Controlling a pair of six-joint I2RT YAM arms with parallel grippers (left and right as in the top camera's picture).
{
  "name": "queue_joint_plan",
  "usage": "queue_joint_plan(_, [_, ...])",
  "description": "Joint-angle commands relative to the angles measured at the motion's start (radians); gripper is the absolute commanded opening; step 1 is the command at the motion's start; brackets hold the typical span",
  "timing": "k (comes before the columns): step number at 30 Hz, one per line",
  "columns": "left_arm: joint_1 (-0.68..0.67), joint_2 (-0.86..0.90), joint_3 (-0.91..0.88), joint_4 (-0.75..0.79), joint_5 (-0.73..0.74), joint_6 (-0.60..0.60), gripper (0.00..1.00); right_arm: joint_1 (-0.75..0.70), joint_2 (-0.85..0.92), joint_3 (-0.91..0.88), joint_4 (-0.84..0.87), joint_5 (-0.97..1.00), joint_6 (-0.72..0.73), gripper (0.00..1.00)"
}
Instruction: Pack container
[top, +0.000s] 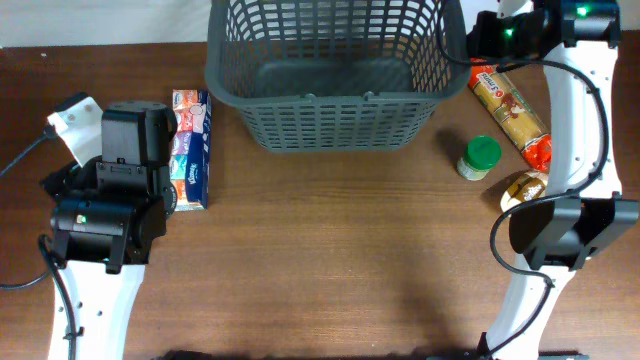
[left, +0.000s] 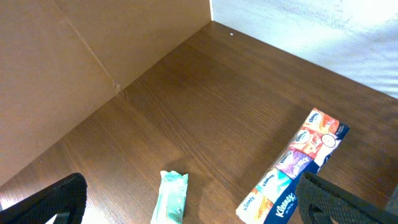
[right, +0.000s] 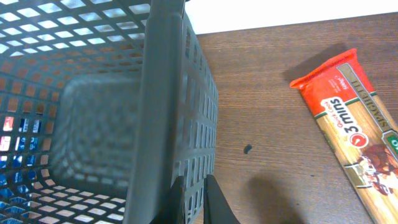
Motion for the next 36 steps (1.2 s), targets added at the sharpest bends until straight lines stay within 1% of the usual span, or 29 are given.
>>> queue_joint_plan(1, [0.005, 0.001, 0.01, -0.002, -0.017, 0.016, 1.0, 0.019, 0.011, -0.005, 0.006, -0.003, -0.005, 0.04])
queue_joint_plan(2, [0.005, 0.001, 0.01, -0.002, -0.017, 0.016, 1.0, 0.019, 0.011, -0.005, 0.005, 0.006, -0.005, 0.06])
queue_joint_plan(3, [0.005, 0.001, 0.01, -0.002, -0.017, 0.016, 1.0, 0.019, 0.011, -0.005, 0.004, 0.017, -0.005, 0.12])
queue_joint_plan(4, [0.005, 0.001, 0.01, -0.002, -0.017, 0.016, 1.0, 0.019, 0.011, -0.005, 0.003, 0.024, -0.004, 0.25])
queue_joint_plan(5, [0.005, 0.001, 0.01, -0.002, -0.017, 0.016, 1.0, 0.019, 0.011, -0.005, 0.003, 0.033, -0.004, 0.52])
queue_joint_plan(7, [0.005, 0.001, 0.01, -0.002, -0.017, 0.016, 1.0, 0.019, 0.011, -0.005, 0.003, 0.056, -0.003, 0.74])
queue_joint_plan(9, [0.005, 0.001, 0.01, -0.002, -0.017, 0.016, 1.0, 0.014, 0.011, -0.005, 0.003, 0.083, -0.001, 0.99])
queue_joint_plan(16, [0.005, 0.001, 0.01, -0.002, -0.017, 0.016, 1.0, -0.029, 0.009, 0.031, -0.001, 0.079, 0.011, 0.99])
queue_joint_plan(24, [0.005, 0.001, 0.01, -0.002, -0.017, 0.016, 1.0, -0.117, -0.006, 0.154, -0.06, 0.079, 0.033, 0.99])
queue_joint_plan(31, [0.005, 0.001, 0.01, -0.002, -0.017, 0.016, 1.0, -0.186, -0.009, 0.293, -0.238, 0.088, 0.028, 0.99])
queue_joint_plan(33, [0.005, 0.001, 0.01, -0.002, -0.017, 0.016, 1.0, -0.198, -0.009, 0.296, -0.284, 0.114, 0.029, 0.99])
queue_joint_plan(36, [0.005, 0.001, 0.01, -0.002, -0.017, 0.016, 1.0, -0.203, -0.008, 0.295, -0.368, 0.204, 0.029, 0.99])
